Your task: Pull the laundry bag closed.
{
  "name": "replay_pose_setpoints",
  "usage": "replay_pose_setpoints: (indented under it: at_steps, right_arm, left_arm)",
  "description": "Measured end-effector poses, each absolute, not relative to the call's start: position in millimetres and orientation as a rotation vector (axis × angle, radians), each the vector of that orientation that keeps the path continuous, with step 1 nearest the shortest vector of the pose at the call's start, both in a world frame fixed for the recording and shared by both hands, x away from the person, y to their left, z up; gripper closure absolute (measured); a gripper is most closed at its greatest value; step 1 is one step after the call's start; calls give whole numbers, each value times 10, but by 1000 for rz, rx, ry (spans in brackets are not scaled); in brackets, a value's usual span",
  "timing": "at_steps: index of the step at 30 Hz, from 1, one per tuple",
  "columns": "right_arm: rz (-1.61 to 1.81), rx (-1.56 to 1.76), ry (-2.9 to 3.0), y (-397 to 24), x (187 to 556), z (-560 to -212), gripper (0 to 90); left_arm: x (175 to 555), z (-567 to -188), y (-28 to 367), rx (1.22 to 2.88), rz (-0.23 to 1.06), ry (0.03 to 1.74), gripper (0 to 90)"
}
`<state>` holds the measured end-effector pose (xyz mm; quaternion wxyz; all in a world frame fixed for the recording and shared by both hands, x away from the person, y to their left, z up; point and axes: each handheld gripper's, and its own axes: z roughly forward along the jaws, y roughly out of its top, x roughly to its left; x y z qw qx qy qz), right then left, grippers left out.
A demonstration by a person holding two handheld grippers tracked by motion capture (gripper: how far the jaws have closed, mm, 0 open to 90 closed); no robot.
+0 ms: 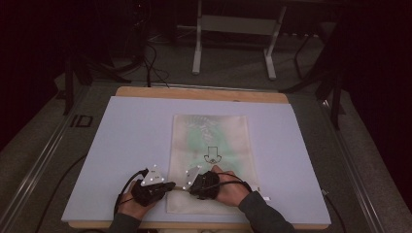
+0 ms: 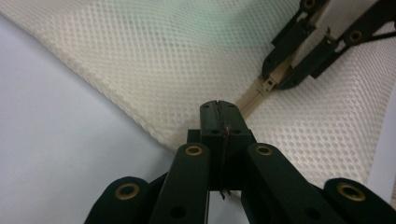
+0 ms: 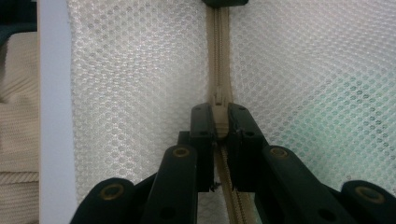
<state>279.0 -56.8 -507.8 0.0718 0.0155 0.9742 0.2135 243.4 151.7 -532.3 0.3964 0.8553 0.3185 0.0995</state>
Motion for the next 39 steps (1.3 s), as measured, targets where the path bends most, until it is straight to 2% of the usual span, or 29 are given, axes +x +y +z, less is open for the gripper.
replay_pose_setpoints:
  at_steps: [12,19,39]
  right_arm:
    - [626,22,2926,-583,2785,-5065,821]
    - [618,18,2922,-601,2773,-5058,821]
    - [616,17,2923,-664,2763,-5042,821]
  left_arm:
    - [2422,-5353,1489,2205,253,803,895]
    - [2401,-5349,1474,2233,294,760,895]
    - [2400,-5351,1475,2232,295,758,895]
